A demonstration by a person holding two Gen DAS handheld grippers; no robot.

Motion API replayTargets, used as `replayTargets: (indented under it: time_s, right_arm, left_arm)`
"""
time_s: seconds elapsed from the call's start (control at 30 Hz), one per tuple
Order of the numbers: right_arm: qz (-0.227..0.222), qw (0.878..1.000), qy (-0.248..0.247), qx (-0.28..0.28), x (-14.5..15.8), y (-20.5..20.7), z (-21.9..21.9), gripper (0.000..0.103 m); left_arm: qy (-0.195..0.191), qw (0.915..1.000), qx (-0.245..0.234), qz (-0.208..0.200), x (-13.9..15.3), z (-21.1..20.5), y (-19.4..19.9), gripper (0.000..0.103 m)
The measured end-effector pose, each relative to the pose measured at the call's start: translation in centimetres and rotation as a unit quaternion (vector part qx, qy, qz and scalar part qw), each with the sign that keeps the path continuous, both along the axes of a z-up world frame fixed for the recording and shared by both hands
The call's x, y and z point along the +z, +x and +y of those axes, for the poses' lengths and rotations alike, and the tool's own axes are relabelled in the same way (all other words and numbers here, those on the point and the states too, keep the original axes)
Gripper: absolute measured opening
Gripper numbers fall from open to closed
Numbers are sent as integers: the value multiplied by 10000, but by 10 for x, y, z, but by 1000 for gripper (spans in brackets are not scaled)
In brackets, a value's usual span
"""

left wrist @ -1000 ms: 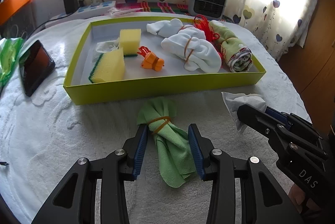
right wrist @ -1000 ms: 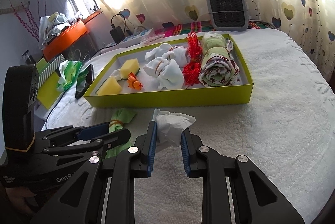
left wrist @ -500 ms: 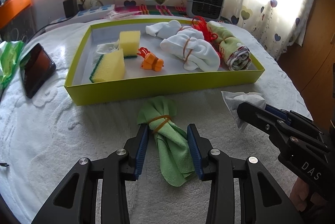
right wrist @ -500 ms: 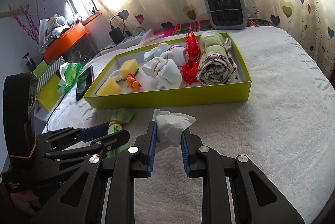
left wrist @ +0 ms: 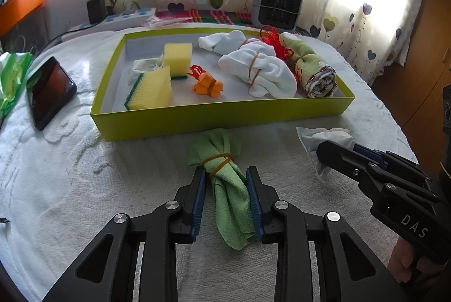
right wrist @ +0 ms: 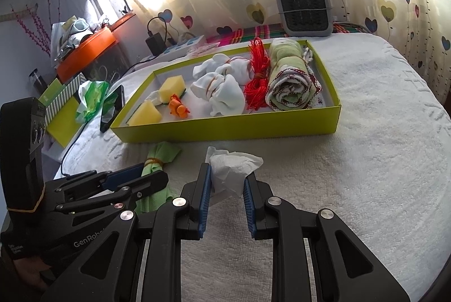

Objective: Organize soft objects
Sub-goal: 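Grasp the white tissue with the right gripper while the left gripper grasps the green cloth bundle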

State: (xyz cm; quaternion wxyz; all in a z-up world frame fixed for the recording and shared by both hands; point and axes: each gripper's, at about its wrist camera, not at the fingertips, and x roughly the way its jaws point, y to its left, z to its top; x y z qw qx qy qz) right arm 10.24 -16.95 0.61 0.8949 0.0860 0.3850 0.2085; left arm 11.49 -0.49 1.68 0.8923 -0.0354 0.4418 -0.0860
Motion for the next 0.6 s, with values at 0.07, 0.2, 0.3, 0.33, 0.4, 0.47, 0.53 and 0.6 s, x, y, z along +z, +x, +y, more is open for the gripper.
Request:
replayTargets:
  time_s: [0.07, 0.2, 0.3, 0.33, 0.4, 0.47, 0.53, 0.6]
  right_arm:
    - [7, 10000, 4, -2, 0, 0, 0, 23]
    - [20, 10000, 13, -5, 0, 0, 0, 23]
    - [13, 10000, 7, -3, -1, 0, -1, 23]
    - [9, 10000, 5, -4, 0, 0, -1, 23]
    - [6, 10000, -2, -1, 0, 0, -1, 23]
    - [-11, 10000, -21, 4, 0, 0, 0, 23]
    - [-41, 10000, -52, 7, 1, -1, 1, 23]
    - [-79, 9999, -73, 9, 3, -2, 3, 23]
  left_arm:
    - [-4, 10000, -4, -1, 0, 0, 0, 26]
    - [-2, 10000, -8, -2, 0, 1, 0, 25]
    - [-16, 10000, -15, -6, 0, 1, -1, 24]
    - [-26, 10000, -18, -10, 1, 1, 0, 23]
    - [-45, 10000, -32, -14, 1, 1, 1, 23]
    - [-64, 10000, -37, -29, 3, 1, 0, 23]
    - [-84, 9999, -49, -41, 4, 1, -1, 22]
    - [-104, 9999, -59, -64, 5, 0, -2, 22]
